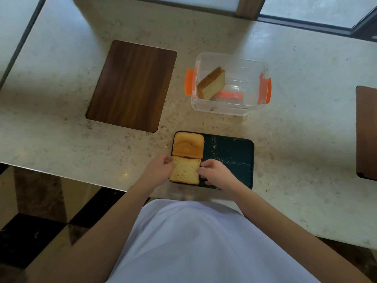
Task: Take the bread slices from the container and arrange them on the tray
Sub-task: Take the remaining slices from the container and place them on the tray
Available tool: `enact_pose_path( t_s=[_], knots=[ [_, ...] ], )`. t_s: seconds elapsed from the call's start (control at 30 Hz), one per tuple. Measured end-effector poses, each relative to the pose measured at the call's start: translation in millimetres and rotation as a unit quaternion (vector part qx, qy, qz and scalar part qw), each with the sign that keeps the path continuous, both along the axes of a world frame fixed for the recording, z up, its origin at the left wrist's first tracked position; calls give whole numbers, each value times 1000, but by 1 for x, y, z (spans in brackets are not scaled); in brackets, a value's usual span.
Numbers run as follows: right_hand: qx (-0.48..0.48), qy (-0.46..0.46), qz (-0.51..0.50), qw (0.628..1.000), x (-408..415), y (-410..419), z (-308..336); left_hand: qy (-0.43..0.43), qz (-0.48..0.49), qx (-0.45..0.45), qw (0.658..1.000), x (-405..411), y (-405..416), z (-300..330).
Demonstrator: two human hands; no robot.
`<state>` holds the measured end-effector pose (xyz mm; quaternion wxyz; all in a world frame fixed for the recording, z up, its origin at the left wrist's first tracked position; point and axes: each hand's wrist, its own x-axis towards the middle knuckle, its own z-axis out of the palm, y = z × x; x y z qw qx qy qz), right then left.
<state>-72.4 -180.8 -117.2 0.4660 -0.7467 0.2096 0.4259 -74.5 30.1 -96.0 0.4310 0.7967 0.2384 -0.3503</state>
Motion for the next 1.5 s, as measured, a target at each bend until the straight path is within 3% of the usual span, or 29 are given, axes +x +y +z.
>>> enact_pose_path(
  t_s=[0.2,0.3,0.4,0.47,0.53,0.67,0.77,0.97,1.27,1.5],
  knots=[
    [-5,-54,-42,998,41,-26,31,-53,-59,-27,996,51,-32,54],
    [110,-41,-142,983,75,-36,61,-32,-27,-188,981,88,-54,98],
    [306,-24,-328,893,109,-39,93,-25,95,-372,923,127,-71,132],
    [387,-12,-426,818,131,-40,106,-56,113,-349,928,154,-86,141],
    [414,12,-485,770,152,-39,113,-90,90,-251,960,184,-103,140],
    [403,65,-541,736,188,-38,112,-67,30,-121,990,231,-129,123],
    [398,114,-519,748,206,-34,102,-44,-22,-71,996,249,-135,107],
    [376,160,-476,779,230,-30,87,-21,-5,-40,999,274,-135,86],
    [363,183,-472,782,233,-36,74,69,-51,-88,992,277,-131,68],
    [390,153,-415,808,229,-48,96,9,-111,-43,993,279,-129,80]
  ],
)
